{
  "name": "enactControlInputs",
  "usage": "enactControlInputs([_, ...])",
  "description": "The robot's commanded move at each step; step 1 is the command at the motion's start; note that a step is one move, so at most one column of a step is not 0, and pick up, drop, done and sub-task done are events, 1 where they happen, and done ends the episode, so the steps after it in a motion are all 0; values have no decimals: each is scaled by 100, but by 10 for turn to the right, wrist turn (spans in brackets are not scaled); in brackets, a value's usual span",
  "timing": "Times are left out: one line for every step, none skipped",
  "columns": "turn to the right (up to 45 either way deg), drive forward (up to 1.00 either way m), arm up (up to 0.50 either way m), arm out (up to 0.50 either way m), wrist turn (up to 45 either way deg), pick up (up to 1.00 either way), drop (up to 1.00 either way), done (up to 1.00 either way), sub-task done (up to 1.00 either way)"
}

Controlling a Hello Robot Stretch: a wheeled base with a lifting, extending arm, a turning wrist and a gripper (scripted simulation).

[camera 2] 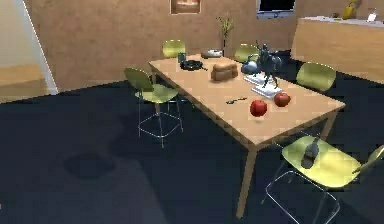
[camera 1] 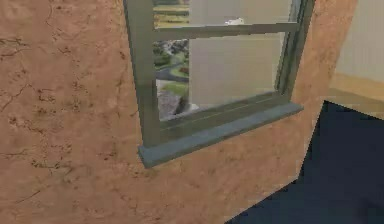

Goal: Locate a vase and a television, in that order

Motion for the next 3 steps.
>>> enactControlInputs([450,0,0,0,0,0,0,0,0])
enactControlInputs([450,0,0,0,0,0,0,0,0])
enactControlInputs([390,0,0,0,0,0,0,0,0])
